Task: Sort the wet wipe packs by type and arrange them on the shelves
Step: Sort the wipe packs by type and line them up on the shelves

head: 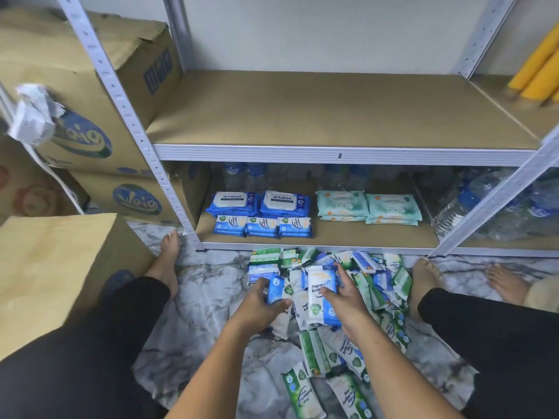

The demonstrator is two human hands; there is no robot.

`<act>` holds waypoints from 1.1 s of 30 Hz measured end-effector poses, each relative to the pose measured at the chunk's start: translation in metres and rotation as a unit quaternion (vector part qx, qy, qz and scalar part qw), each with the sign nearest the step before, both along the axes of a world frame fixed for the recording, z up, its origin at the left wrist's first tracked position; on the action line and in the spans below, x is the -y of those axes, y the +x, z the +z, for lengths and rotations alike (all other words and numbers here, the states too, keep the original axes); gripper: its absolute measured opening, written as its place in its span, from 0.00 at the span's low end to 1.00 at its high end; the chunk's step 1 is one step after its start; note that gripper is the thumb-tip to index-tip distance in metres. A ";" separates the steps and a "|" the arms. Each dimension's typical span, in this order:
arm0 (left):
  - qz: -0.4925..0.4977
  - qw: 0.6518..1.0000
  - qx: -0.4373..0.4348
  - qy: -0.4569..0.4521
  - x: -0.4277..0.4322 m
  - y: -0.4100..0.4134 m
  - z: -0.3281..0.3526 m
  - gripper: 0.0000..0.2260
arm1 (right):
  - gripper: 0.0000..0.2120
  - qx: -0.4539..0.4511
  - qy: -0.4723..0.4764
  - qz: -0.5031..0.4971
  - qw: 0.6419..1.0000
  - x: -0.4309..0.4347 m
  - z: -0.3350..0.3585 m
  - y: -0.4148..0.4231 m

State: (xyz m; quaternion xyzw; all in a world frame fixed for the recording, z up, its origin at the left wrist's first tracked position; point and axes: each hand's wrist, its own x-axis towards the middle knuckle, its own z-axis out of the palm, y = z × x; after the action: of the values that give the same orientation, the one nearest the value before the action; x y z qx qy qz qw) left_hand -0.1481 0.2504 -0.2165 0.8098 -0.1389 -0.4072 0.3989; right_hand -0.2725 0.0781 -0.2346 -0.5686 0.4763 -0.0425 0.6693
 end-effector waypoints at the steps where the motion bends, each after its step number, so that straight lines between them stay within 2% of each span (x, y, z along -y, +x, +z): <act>1: -0.010 1.000 -0.008 0.004 -0.001 0.001 0.001 0.33 | 0.36 0.003 0.001 -0.003 1.000 -0.001 0.003 0.001; 4: -0.054 0.998 -0.044 0.004 -0.004 0.008 0.000 0.35 | 0.35 0.005 -0.011 -0.020 1.000 0.001 0.003 0.002; 6: -0.091 0.996 -0.012 0.014 -0.005 0.013 0.004 0.34 | 0.32 0.001 -0.019 -0.033 0.999 0.003 0.001 0.002; 8: -0.090 0.995 0.040 0.004 -0.004 0.016 0.010 0.29 | 0.28 0.005 -0.021 -0.044 0.999 0.004 -0.001 0.003; 11: -0.023 0.995 0.081 -0.045 -0.004 0.018 0.009 0.19 | 0.25 0.022 -0.013 -0.049 0.998 0.005 -0.003 0.005; 13: 0.041 0.993 0.061 -0.097 -0.006 0.019 0.007 0.16 | 0.26 0.032 -0.011 -0.045 0.998 0.003 -0.004 0.007; 16: 0.130 0.978 0.021 -0.162 -0.007 0.017 0.006 0.17 | 0.26 0.033 -0.035 -0.037 0.998 -0.001 -0.004 0.009; 18: 0.184 0.962 -0.003 -0.203 -0.008 0.016 0.005 0.13 | 0.25 0.031 -0.064 -0.036 0.997 -0.005 -0.003 0.011; 22: 0.177 0.967 0.043 -0.181 -0.014 0.021 -0.004 0.07 | 0.25 0.043 -0.082 -0.024 0.995 -0.010 -0.001 0.015; 24: 0.165 0.970 0.056 -0.168 -0.015 0.023 -0.005 0.09 | 0.28 0.044 -0.089 -0.014 0.995 -0.013 0.001 0.017; 26: 0.165 0.974 0.029 -0.151 -0.017 0.029 -0.009 0.12 | 0.28 0.044 -0.100 -0.009 0.994 -0.016 0.001 0.021; 30: 0.134 0.982 -0.032 -0.127 -0.027 0.051 -0.013 0.20 | 0.22 0.044 -0.096 -0.011 0.994 -0.025 -0.004 0.037; 33: 0.108 0.989 -0.002 -0.105 -0.035 0.074 -0.016 0.23 | 0.21 0.034 -0.080 -0.018 0.996 -0.033 -0.015 0.057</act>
State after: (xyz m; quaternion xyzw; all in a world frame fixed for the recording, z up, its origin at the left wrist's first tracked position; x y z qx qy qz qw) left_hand -0.0746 0.2850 -0.2329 0.7727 -0.0914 -0.3467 0.5238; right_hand -0.2155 0.1106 -0.2492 -0.6104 0.4579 -0.1119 0.6366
